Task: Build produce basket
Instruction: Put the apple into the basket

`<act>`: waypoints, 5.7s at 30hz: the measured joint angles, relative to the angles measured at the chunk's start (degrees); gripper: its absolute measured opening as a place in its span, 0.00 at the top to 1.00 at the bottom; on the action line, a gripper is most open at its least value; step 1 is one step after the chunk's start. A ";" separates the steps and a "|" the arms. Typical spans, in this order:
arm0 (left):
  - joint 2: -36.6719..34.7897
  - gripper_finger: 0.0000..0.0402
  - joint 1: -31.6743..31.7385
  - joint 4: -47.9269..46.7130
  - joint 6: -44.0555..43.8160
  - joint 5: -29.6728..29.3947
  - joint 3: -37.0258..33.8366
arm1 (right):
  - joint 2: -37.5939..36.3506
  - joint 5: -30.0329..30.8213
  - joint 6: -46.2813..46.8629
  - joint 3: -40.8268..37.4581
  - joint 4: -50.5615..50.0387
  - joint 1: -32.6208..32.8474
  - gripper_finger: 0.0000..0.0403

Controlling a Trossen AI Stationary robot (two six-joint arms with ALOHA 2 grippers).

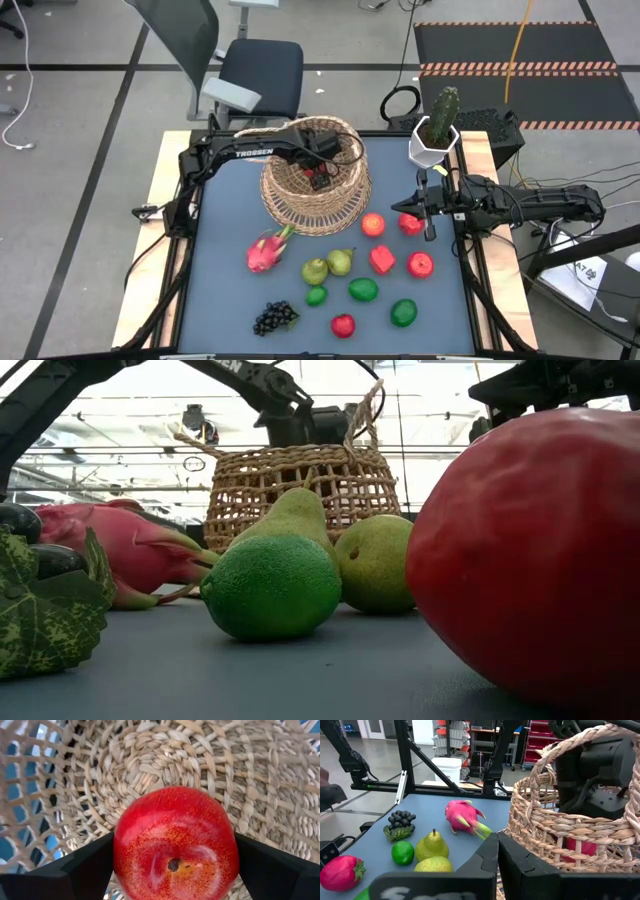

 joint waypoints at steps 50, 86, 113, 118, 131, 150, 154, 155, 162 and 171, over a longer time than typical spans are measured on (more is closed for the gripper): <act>-5.05 0.03 -0.79 -0.93 -2.47 1.99 -2.48 | 0.02 0.00 0.00 0.00 -0.03 -0.01 1.00; -34.38 0.03 -16.87 2.10 -5.44 -17.21 -4.33 | 8.04 5.90 14.15 8.42 -12.00 0.15 0.97; -63.23 0.03 -25.98 36.95 -3.87 -19.57 -45.62 | 43.35 7.43 21.90 53.70 -65.64 7.57 0.76; -64.05 0.03 -27.50 36.78 -4.09 -19.63 -45.78 | 46.29 7.54 21.49 60.28 -74.19 7.42 0.72; -63.36 0.03 -28.76 37.00 -3.85 -19.57 -45.78 | 53.50 11.47 15.82 77.18 -91.01 4.53 0.71; -63.36 0.03 -30.16 36.82 -3.41 -18.58 -45.78 | 51.17 14.82 15.52 59.00 -87.69 0.40 0.55; -63.36 0.03 -30.16 36.79 -3.20 -18.56 -45.78 | 49.70 14.93 12.47 52.32 -84.50 0.40 0.47; -63.36 0.03 -30.16 36.77 -3.06 -18.56 -45.78 | 49.28 14.94 10.91 50.41 -82.93 0.40 0.45; -63.36 0.03 -30.14 36.77 -3.00 -18.54 -45.78 | 47.39 11.60 4.52 39.54 -65.79 0.41 0.38; -63.36 0.03 -30.12 36.77 -3.39 -18.52 -45.78 | 47.36 8.51 11.80 33.85 -52.56 0.71 0.27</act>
